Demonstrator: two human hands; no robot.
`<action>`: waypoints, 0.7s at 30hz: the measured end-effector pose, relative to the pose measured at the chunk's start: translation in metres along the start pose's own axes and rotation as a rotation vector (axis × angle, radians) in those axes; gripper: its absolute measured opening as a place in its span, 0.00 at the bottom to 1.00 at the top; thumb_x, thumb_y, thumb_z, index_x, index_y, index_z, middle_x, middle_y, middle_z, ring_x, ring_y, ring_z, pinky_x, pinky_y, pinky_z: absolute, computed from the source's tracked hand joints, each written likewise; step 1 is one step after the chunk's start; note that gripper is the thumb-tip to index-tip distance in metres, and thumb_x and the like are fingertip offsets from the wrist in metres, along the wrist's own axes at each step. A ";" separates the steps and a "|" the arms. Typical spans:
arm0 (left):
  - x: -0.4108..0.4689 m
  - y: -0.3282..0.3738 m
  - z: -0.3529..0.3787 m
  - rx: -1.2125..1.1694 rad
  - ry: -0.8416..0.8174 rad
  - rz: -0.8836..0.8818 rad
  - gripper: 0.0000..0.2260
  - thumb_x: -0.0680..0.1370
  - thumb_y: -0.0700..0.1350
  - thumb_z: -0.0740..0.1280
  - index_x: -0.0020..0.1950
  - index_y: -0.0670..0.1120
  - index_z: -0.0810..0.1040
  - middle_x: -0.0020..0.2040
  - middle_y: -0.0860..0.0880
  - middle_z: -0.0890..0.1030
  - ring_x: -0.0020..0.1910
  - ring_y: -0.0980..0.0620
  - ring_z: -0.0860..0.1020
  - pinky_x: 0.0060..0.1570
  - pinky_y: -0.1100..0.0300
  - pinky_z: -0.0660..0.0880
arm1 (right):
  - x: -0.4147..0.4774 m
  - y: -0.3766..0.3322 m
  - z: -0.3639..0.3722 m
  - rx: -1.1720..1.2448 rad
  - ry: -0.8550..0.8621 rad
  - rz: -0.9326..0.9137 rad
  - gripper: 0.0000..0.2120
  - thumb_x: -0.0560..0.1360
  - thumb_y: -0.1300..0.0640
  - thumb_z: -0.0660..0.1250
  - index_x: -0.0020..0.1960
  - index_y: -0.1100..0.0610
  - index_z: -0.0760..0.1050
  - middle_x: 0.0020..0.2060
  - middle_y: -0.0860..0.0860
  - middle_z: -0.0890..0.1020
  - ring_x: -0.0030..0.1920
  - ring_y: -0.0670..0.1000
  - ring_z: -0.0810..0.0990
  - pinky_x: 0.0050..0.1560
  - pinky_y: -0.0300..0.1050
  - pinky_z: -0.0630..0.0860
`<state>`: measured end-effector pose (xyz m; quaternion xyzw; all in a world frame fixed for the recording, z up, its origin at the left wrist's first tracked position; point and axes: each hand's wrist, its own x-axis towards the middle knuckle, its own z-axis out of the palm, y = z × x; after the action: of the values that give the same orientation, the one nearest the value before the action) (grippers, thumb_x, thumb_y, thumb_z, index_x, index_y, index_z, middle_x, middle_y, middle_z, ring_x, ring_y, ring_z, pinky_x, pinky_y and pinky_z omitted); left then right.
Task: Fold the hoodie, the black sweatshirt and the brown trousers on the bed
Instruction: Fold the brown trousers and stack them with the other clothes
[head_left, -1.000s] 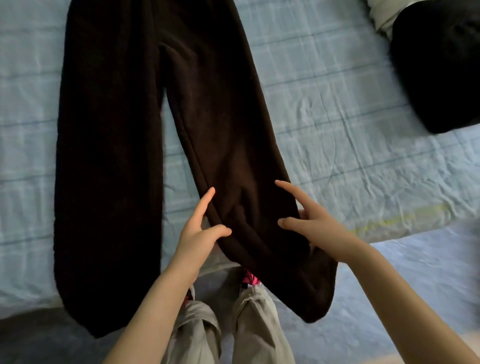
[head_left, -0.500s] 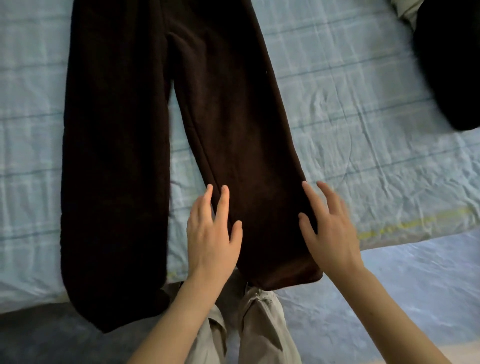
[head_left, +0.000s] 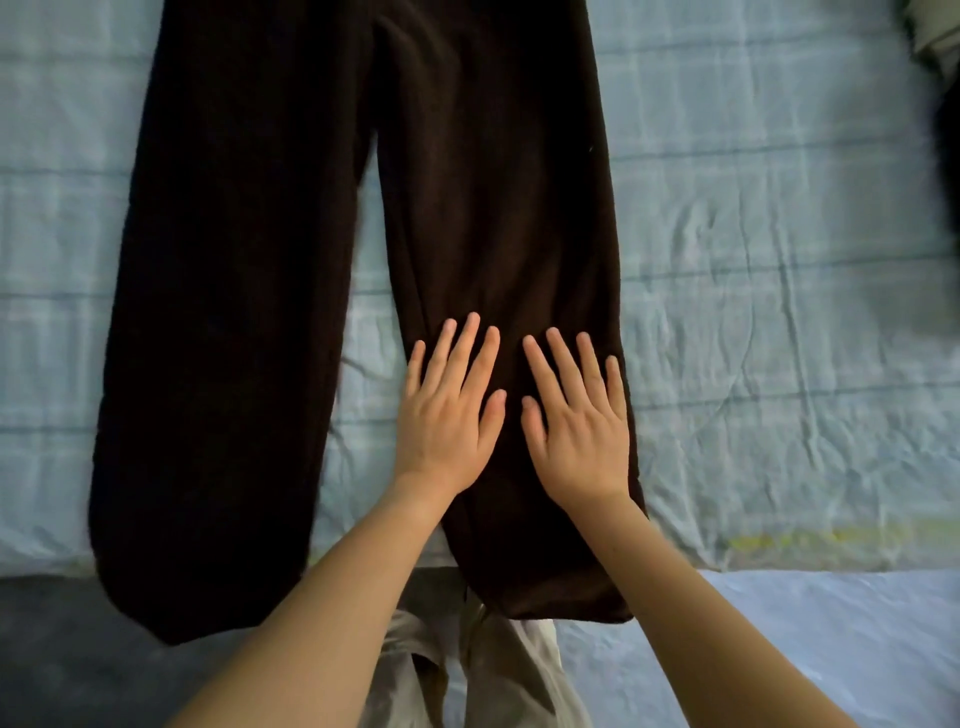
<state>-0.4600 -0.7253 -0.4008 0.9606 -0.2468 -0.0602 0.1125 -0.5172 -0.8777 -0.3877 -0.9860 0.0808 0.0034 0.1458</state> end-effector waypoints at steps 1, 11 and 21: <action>0.000 0.000 0.000 0.001 0.004 -0.004 0.26 0.83 0.54 0.51 0.80 0.48 0.54 0.81 0.47 0.54 0.80 0.48 0.49 0.77 0.45 0.49 | 0.000 -0.001 0.000 0.001 -0.001 0.004 0.27 0.82 0.48 0.54 0.80 0.49 0.59 0.79 0.50 0.62 0.81 0.53 0.53 0.80 0.54 0.46; 0.003 0.005 -0.012 -0.015 -0.035 -0.036 0.26 0.82 0.54 0.52 0.80 0.49 0.56 0.80 0.47 0.57 0.79 0.47 0.52 0.77 0.45 0.51 | 0.005 -0.005 -0.016 0.102 -0.033 0.025 0.26 0.81 0.50 0.58 0.79 0.49 0.63 0.78 0.49 0.63 0.80 0.52 0.55 0.80 0.54 0.50; 0.128 0.074 -0.062 -0.229 0.020 -0.028 0.27 0.76 0.61 0.65 0.73 0.54 0.66 0.67 0.45 0.66 0.58 0.46 0.69 0.54 0.52 0.74 | -0.017 0.037 -0.058 0.419 -0.155 0.266 0.32 0.77 0.48 0.69 0.77 0.37 0.59 0.57 0.43 0.68 0.48 0.41 0.73 0.44 0.31 0.71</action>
<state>-0.3724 -0.8396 -0.3304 0.9454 -0.2237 -0.0802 0.2232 -0.5412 -0.9271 -0.3423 -0.9118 0.1971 0.0814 0.3510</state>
